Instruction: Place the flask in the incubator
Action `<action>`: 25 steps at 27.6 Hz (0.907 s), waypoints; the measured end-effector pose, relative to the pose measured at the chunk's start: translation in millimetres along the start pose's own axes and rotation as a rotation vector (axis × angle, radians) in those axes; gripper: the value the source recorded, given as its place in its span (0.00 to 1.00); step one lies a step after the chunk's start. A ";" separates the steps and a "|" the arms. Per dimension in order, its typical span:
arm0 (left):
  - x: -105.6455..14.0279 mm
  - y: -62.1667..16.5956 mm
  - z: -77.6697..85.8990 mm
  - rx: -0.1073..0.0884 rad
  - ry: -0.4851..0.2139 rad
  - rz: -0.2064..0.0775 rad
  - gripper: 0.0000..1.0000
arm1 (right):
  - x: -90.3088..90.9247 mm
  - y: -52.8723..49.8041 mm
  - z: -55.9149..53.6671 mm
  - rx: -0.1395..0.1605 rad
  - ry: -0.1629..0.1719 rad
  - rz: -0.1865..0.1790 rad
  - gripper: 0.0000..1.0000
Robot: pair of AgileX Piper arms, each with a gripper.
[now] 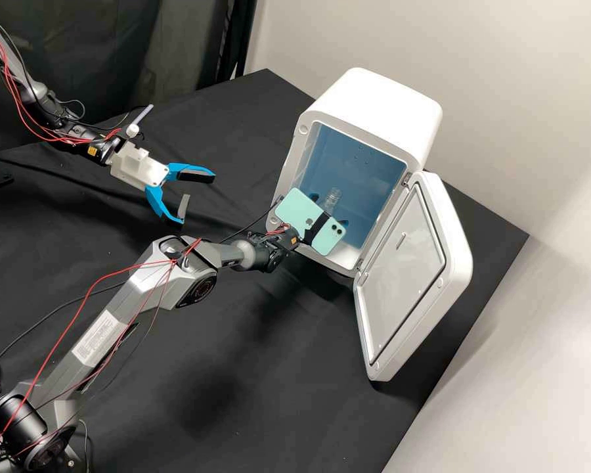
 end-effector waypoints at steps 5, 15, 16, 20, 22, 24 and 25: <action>0.0 0.0 0.0 0.000 0.000 0.000 1.00 | 0.0 0.0 0.0 0.000 0.000 0.000 1.00; 0.0 0.0 0.0 0.000 0.000 0.000 1.00 | 0.0 0.0 0.0 -0.001 0.000 0.000 1.00; 0.0 0.0 0.0 0.000 0.000 0.000 1.00 | 0.0 0.0 0.0 -0.001 0.000 0.000 1.00; 0.0 0.0 0.0 0.000 0.000 0.000 1.00 | 0.0 0.0 0.0 -0.001 0.000 0.000 1.00; -0.1 0.3 0.1 0.000 0.000 0.001 1.00 | 0.0 0.0 0.0 -0.001 0.000 0.000 1.00; -0.8 2.2 0.6 0.003 0.000 0.005 1.00 | 0.0 0.0 0.0 -0.001 0.000 0.000 1.00; -1.0 2.9 0.7 0.004 0.000 0.007 1.00 | 0.0 0.0 0.0 -0.001 0.000 0.000 1.00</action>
